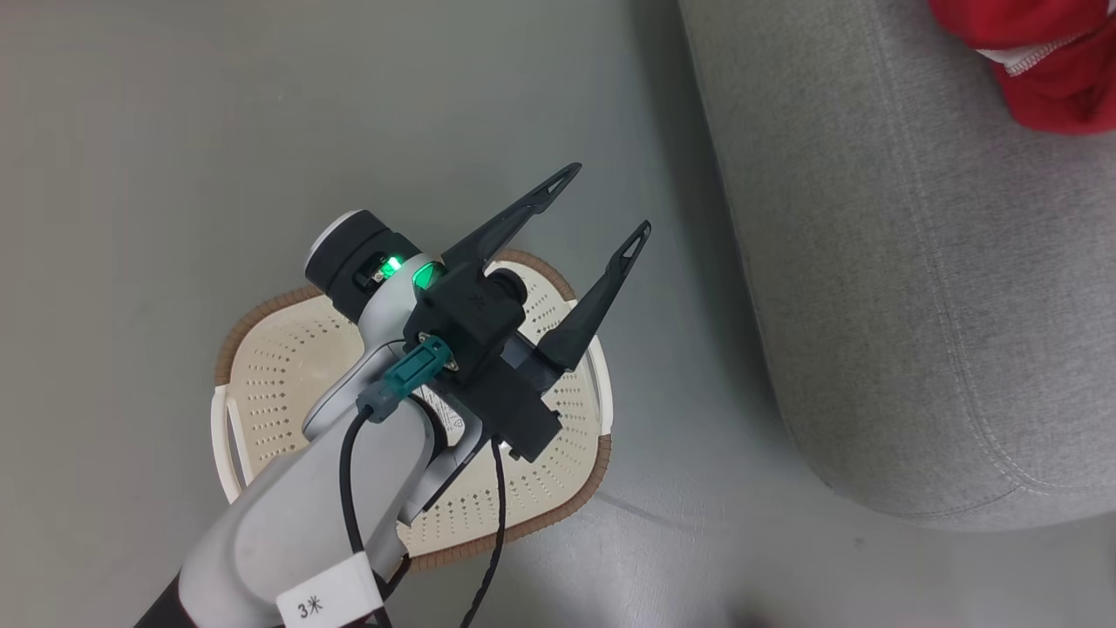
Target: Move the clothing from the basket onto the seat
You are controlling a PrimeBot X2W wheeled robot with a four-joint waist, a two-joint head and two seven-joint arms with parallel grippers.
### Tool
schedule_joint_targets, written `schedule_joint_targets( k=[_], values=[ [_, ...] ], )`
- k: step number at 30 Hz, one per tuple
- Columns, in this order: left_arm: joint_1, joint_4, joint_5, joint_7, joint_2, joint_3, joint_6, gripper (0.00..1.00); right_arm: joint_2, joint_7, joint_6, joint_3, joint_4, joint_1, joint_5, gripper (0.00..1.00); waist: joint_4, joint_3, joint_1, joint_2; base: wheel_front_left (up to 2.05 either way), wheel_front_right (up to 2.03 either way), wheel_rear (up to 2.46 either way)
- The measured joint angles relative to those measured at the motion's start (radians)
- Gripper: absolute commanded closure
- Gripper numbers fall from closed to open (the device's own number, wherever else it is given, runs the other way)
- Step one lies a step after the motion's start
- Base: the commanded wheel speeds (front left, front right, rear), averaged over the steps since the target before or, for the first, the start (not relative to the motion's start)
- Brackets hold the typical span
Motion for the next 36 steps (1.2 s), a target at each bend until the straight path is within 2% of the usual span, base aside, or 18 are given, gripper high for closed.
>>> schedule_joint_targets(
  k=[5, 6, 7, 9, 10, 19, 25, 36],
  values=[
    [0.000, 0.006, 0.000, 0.000, 0.003, 0.000, 0.000, 0.00, 0.019, 0.008, -0.005, 0.011, 0.036, 0.000, -0.002, 1.00, 0.005, 0.012, 0.0000, 0.0000, 0.00, 0.00, 0.00],
    [-0.001, 0.008, 0.000, 0.000, 0.003, 0.000, 0.000, 0.00, 0.021, 0.008, -0.005, 0.012, 0.040, 0.000, -0.002, 0.85, 0.006, 0.013, -0.0001, 0.0000, 0.00, 0.00, 0.00],
    [-0.003, 0.012, 0.000, 0.000, 0.003, 0.000, 0.000, 0.00, 0.023, 0.008, -0.005, 0.016, 0.044, -0.001, -0.006, 0.66, 0.006, 0.014, -0.0001, 0.0000, 0.00, 0.00, 0.00],
    [-0.003, 0.025, 0.000, 0.000, 0.005, 0.001, 0.000, 0.00, 0.032, 0.008, -0.005, 0.027, 0.050, -0.001, -0.019, 0.08, 0.004, 0.011, -0.0001, 0.0000, 0.00, 0.00, 0.00],
    [-0.003, 0.029, 0.000, 0.000, 0.006, 0.001, 0.000, 0.00, 0.036, 0.008, -0.005, 0.033, 0.053, -0.001, -0.025, 0.00, 0.003, 0.009, -0.0001, 0.0000, 0.00, 0.00, 0.00],
    [0.010, 0.071, -0.008, -0.020, 0.017, 0.010, 0.000, 0.00, 0.064, -0.005, 0.014, 0.068, 0.073, 0.005, -0.052, 0.00, -0.017, -0.027, -0.0001, 0.0000, 0.00, 0.00, 0.00],
    [0.063, 0.109, -0.026, -0.044, 0.029, 0.025, 0.000, 0.00, 0.092, -0.022, 0.028, 0.094, 0.073, 0.067, -0.067, 0.00, -0.037, -0.071, -0.0002, 0.0000, 0.00, 0.00, 0.00],
    [0.159, 0.178, -0.080, -0.091, 0.018, 0.053, 0.018, 0.00, 0.091, -0.038, 0.038, 0.121, 0.070, 0.172, -0.086, 0.00, -0.058, -0.189, -0.0003, -0.0003, 0.00, 0.00, 0.00]
  ],
)
